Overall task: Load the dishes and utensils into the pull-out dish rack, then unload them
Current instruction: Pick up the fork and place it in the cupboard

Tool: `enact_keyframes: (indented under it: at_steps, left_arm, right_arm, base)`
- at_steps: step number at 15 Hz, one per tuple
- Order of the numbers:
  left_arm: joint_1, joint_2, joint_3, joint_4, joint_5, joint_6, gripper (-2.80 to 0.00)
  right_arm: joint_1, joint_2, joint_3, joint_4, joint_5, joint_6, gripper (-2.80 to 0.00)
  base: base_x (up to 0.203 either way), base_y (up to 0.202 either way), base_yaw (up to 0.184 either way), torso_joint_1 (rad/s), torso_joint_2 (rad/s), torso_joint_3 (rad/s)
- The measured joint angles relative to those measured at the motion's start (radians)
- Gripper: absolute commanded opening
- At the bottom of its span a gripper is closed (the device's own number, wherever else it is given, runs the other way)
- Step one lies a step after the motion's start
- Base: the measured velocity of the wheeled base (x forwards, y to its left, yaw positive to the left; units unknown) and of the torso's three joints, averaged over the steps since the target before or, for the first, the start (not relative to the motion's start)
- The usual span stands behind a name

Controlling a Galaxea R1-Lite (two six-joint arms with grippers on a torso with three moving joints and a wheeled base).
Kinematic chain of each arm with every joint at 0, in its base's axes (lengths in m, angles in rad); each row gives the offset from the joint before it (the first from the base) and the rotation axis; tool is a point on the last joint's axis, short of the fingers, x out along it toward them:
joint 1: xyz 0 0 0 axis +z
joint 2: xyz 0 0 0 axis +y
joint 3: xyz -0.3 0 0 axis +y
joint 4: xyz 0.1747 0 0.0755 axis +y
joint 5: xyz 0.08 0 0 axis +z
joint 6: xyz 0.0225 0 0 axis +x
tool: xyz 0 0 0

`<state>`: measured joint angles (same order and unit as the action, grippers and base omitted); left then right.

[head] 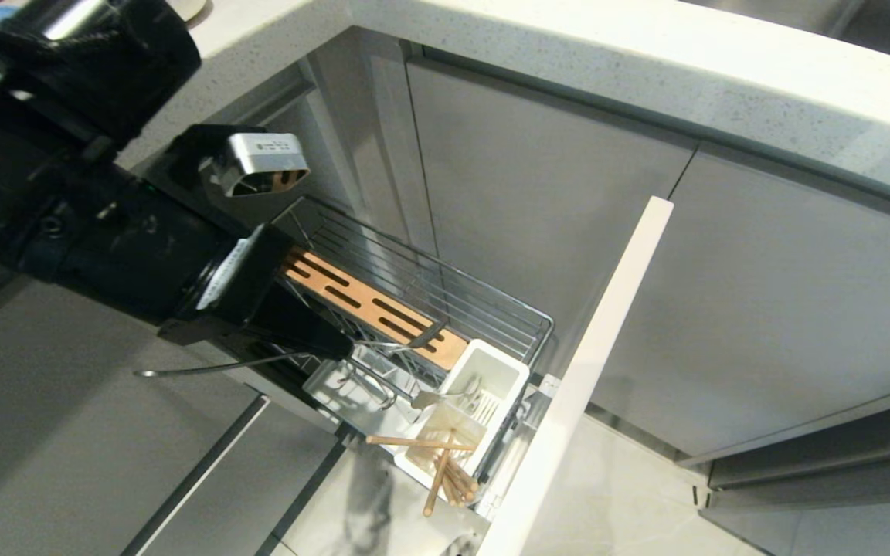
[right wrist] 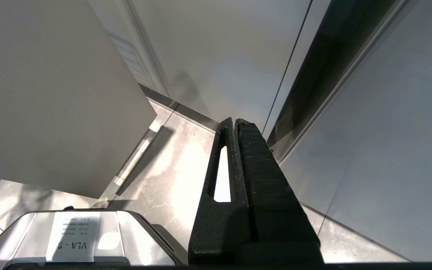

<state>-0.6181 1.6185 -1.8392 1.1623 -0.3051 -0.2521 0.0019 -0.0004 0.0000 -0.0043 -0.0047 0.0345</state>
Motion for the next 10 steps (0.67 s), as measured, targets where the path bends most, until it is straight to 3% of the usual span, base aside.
enact_keyframes:
  at_steps: [2, 7, 10]
  left_arm:
    - [-0.012, 0.052, -0.018, 0.017, 0.043, -0.013, -2.8]
    - [-0.059, 0.145, -0.071, 0.064, 0.062, -0.052, -2.8]
    - [-0.086, 0.19, -0.081, 0.042, 0.107, -0.107, -2.8]
  right_arm:
    - [0.0, 0.0, 0.0, 0.0, 0.0, 0.0, -2.8]
    - [0.0, 0.0, 0.0, 0.0, 0.0, 0.0, -2.8]
    - [0.0, 0.0, 0.0, 0.0, 0.0, 0.0, -2.8]
  base:
    - [0.0, 0.0, 0.0, 0.0, 0.0, 0.0]
    - [0.0, 0.0, 0.0, 0.0, 0.0, 0.0]
    - [0.0, 0.0, 0.0, 0.0, 0.0, 0.0]
